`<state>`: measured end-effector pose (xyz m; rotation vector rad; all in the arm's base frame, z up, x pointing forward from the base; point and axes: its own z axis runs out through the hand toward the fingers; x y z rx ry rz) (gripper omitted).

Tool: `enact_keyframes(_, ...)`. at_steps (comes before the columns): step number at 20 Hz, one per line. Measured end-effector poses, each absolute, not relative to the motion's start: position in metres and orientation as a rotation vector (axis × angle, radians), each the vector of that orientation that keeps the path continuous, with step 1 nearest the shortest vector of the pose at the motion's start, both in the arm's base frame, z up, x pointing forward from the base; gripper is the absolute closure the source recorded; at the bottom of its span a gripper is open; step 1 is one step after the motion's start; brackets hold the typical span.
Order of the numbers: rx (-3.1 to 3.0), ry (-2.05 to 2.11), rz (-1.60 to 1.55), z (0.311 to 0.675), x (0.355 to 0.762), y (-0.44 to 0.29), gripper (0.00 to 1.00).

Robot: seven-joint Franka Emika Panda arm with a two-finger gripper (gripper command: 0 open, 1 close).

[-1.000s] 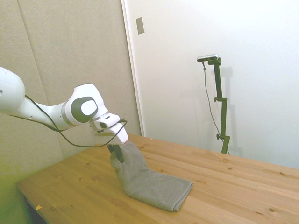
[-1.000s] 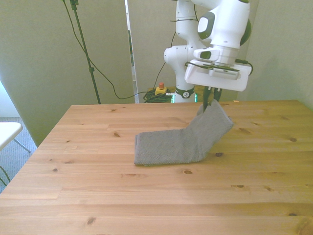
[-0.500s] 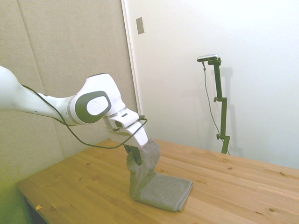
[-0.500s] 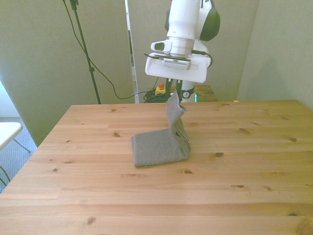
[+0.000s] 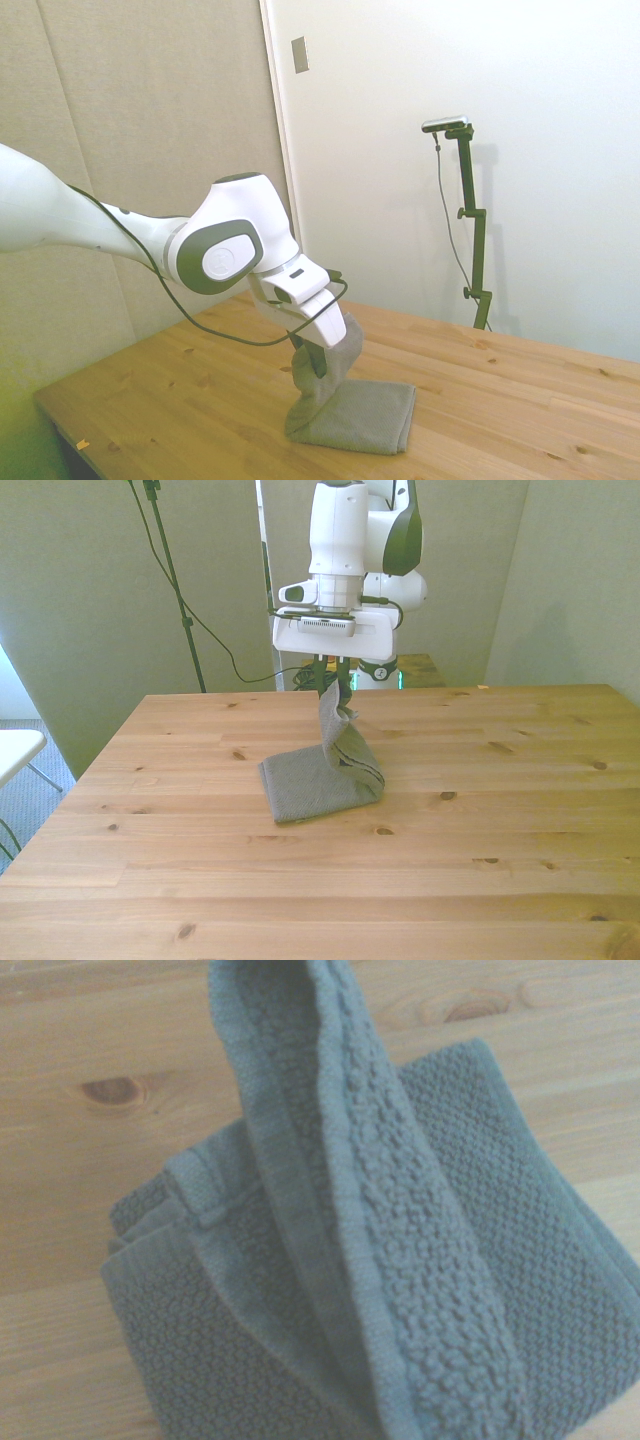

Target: Fold the towel

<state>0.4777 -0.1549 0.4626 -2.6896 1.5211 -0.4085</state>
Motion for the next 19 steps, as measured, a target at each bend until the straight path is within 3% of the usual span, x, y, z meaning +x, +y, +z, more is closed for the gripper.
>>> enact_keyframes(12,-2.691,1.423,-0.390,0.477,0.482,-0.157,0.00)
enact_keyframes(19,-2.749,1.372,-0.248,0.452,0.393,-0.068,0.00)
